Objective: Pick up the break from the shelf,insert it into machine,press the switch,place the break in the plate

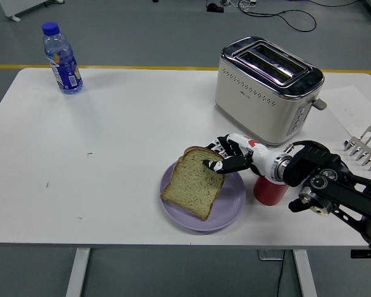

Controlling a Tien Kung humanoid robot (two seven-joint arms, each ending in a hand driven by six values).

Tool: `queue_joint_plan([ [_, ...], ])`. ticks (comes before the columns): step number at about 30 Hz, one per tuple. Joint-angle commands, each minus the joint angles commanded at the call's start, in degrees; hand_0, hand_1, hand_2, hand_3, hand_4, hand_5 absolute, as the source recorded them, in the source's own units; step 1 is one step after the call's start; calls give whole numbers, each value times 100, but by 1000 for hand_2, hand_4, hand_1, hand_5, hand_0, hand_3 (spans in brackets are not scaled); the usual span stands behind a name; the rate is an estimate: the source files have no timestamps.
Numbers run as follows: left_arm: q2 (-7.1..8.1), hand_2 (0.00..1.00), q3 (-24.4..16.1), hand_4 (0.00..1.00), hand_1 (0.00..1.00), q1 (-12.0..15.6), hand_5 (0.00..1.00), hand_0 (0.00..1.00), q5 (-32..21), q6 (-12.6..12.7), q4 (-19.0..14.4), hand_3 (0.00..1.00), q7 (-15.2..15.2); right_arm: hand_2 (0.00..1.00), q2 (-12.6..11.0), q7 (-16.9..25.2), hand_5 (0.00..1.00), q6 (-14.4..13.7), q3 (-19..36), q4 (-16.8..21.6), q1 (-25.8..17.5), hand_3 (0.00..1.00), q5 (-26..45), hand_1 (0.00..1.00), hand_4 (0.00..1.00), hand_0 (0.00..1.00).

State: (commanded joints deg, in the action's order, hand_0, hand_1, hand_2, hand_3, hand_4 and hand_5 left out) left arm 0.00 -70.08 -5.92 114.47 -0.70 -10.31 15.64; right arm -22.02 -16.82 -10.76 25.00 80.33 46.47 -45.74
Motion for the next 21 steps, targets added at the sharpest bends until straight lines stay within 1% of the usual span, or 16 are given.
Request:
queue_joint_plan([
  [2,0,464,9,282,463,-6,925,603,-15,4,0,540,0,525,10,-13,37,49,-13,-27,5,561,-224,507,533,423],
  [3,0,465,10,283,463,-7,926,603,-16,4,0,540,0,652,11,-14,118,56,-15,-30,5,679,-271,639,670,597],
  [8,0,465,25,283,463,-14,926,603,-37,8,0,540,-1,652,32,1,118,141,-25,-68,9,679,-832,639,670,597],
  [9,0,465,33,283,463,-16,927,603,-43,8,0,540,0,803,34,12,146,151,-19,-70,8,804,-925,747,718,752],
  [14,0,465,56,283,463,-23,927,603,-63,5,0,540,0,803,28,74,146,151,27,-49,0,804,-1185,747,718,752],
  [15,0,464,60,283,463,-24,926,603,-70,5,0,541,0,862,25,85,166,138,44,-39,-3,850,-1230,794,743,803],
  [21,0,464,73,283,463,-23,926,603,-85,2,0,541,2,862,-12,139,166,60,178,48,-36,850,-1396,794,743,803],
])
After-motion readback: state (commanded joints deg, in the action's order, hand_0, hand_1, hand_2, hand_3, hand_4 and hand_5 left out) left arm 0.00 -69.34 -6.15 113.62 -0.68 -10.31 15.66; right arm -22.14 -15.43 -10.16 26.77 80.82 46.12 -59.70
